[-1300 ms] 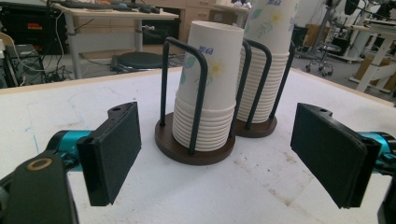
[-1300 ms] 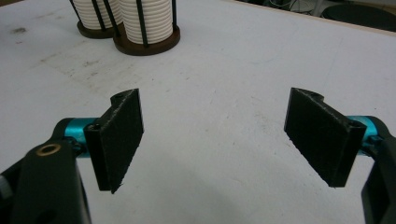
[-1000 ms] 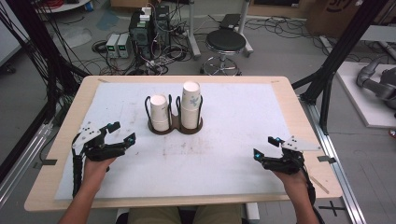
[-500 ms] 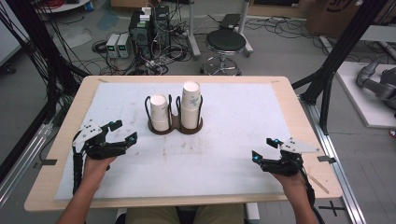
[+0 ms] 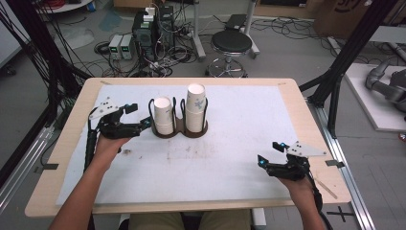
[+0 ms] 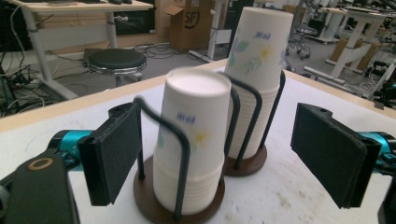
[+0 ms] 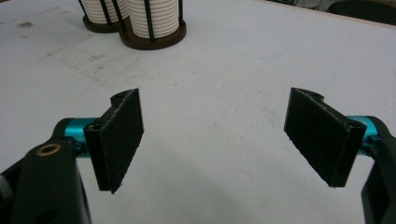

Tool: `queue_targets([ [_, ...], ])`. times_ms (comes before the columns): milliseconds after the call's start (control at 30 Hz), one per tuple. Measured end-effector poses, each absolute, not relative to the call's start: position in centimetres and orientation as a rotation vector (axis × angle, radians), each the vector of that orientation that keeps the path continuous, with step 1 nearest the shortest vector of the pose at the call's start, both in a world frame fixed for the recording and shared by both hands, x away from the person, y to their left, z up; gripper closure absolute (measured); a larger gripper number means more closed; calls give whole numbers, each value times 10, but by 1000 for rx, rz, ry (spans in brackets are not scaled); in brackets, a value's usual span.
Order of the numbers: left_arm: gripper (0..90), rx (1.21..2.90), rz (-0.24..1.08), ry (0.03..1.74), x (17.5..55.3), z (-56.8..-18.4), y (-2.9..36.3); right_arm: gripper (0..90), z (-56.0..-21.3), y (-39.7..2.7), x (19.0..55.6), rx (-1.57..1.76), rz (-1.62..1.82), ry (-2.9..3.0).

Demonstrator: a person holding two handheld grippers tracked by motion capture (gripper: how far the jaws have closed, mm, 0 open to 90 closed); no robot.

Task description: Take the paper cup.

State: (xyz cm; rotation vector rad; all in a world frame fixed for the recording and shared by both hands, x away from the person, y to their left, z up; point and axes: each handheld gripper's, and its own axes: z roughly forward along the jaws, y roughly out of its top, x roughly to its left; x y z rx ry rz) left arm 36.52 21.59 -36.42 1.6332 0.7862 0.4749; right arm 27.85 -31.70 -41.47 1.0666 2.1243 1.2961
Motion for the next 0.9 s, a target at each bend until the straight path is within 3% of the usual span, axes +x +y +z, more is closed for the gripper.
queue_targets([
  [333, 163, 1735, 443, 809, 408, -354, 188, 203, -415, -316, 279, 1065, 1301, 2130],
  [633, 165, 1787, 431, 833, 423, -357, 174, 204, -416, -318, 279, 1069, 1301, 2133],
  [900, 237, 1837, 444, 852, 429, -363, 169, 204, -416, -319, 279, 1079, 1300, 2133],
])
